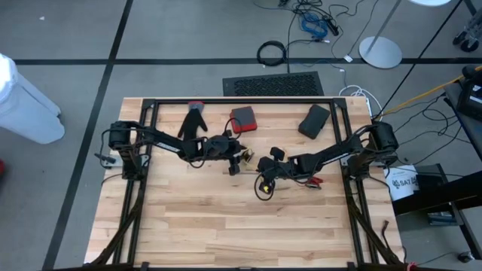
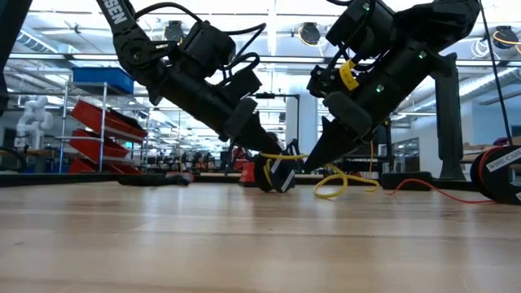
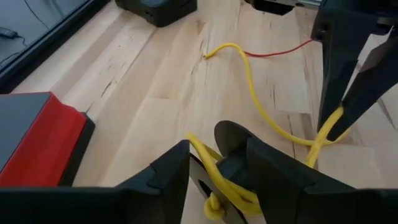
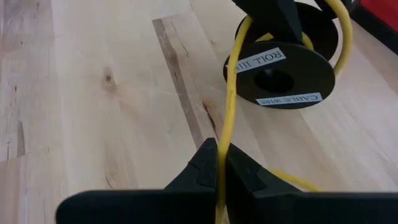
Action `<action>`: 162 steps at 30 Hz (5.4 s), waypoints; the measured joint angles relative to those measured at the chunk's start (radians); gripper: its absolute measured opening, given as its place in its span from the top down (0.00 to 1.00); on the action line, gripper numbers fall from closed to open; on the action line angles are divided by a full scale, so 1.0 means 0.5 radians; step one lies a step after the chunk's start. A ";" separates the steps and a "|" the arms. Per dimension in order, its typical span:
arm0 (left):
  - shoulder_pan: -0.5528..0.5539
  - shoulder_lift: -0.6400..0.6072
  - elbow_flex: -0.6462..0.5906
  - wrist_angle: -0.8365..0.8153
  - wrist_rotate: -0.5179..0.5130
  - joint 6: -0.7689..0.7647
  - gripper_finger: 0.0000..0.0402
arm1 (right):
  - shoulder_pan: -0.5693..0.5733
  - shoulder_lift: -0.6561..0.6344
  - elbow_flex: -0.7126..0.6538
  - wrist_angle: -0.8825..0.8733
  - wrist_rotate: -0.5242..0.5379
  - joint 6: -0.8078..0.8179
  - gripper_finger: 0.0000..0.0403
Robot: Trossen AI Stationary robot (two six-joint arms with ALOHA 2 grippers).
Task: Coil cords
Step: Uncoil the yellow wire from the spool
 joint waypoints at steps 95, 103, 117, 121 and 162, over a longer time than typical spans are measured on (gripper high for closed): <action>-0.277 -0.043 -0.301 0.202 -0.374 -0.267 0.77 | -0.003 -0.001 0.000 0.046 -0.026 -0.045 1.00; -0.273 -0.048 -0.301 0.121 -0.362 -0.250 0.77 | -0.002 -0.001 0.000 0.044 -0.031 -0.045 1.00; -0.272 -0.048 -0.301 0.123 -0.384 -0.199 0.98 | -0.002 -0.001 0.000 0.044 -0.034 -0.045 1.00; -0.273 -0.048 -0.301 0.123 -0.458 -0.166 0.99 | -0.002 -0.001 0.000 0.045 -0.031 -0.053 1.00; -0.541 -0.729 0.139 -0.461 -1.177 0.946 1.00 | 0.372 -0.690 0.001 -0.424 1.280 -0.235 0.66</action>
